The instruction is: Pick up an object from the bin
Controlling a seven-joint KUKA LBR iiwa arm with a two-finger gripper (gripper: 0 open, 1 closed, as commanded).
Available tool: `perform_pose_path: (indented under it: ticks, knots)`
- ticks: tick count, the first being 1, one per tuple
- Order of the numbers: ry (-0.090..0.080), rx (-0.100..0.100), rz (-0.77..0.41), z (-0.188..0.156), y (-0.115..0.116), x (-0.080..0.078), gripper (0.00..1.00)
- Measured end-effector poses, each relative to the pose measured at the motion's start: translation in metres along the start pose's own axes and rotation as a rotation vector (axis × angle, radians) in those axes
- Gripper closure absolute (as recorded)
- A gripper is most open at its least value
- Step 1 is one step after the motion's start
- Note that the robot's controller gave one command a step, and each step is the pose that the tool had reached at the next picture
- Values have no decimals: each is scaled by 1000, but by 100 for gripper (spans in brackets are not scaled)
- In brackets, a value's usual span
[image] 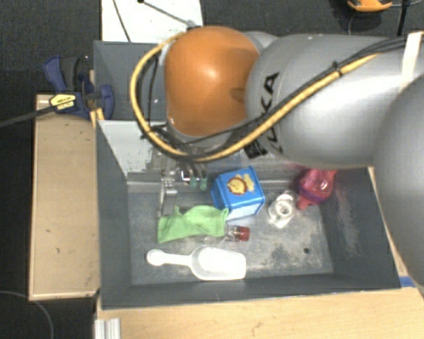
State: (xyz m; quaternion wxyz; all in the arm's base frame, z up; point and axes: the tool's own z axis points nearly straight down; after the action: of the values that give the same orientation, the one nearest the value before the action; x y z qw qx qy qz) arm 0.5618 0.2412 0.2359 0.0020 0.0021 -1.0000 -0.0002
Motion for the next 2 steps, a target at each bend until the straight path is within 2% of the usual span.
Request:
perform_pose_path:
  ticks: [1, 2]
  knots:
    - [-7, -2, 6, -5, -2, -1, 0]
    - [-9, -1, -96, 53, -29, 4, 0]
